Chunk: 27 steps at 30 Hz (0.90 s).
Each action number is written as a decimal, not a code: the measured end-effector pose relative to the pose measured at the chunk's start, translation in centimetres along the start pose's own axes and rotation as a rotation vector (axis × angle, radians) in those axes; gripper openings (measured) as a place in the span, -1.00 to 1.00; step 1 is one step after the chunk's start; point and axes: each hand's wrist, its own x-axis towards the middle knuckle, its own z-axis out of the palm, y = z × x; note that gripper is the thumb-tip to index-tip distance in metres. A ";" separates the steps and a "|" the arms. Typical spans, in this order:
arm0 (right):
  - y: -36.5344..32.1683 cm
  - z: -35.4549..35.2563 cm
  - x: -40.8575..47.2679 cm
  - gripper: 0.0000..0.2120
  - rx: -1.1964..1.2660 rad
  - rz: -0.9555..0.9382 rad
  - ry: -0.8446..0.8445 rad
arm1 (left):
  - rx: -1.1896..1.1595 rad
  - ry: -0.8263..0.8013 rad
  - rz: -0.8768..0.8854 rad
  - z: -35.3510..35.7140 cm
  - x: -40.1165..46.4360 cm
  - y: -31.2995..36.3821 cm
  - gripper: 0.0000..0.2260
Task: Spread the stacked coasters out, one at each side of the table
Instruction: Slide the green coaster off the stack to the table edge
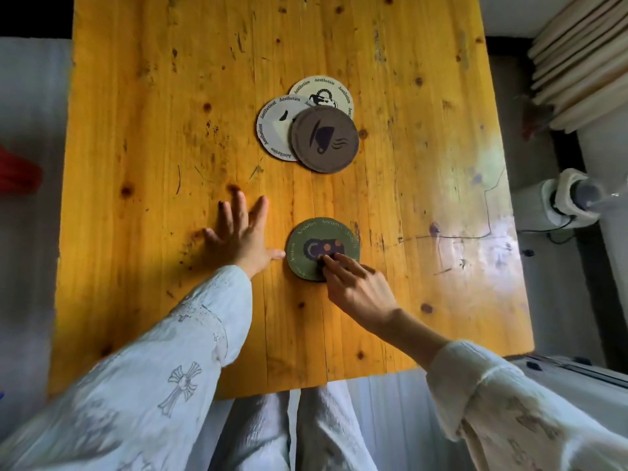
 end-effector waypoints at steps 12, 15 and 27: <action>-3.0 1.6 -5.8 -0.79 0.148 -0.030 -0.001 | -0.103 0.230 0.077 4.7 -6.4 -0.5 -0.55; -2.1 1.1 -5.3 -0.82 0.292 -0.013 -0.019 | -0.156 0.226 0.086 6.4 -9.5 -0.7 -0.60; -0.6 0.3 0.2 -0.57 0.307 0.258 -0.120 | -0.257 0.288 0.093 9.9 -15.5 0.3 -0.50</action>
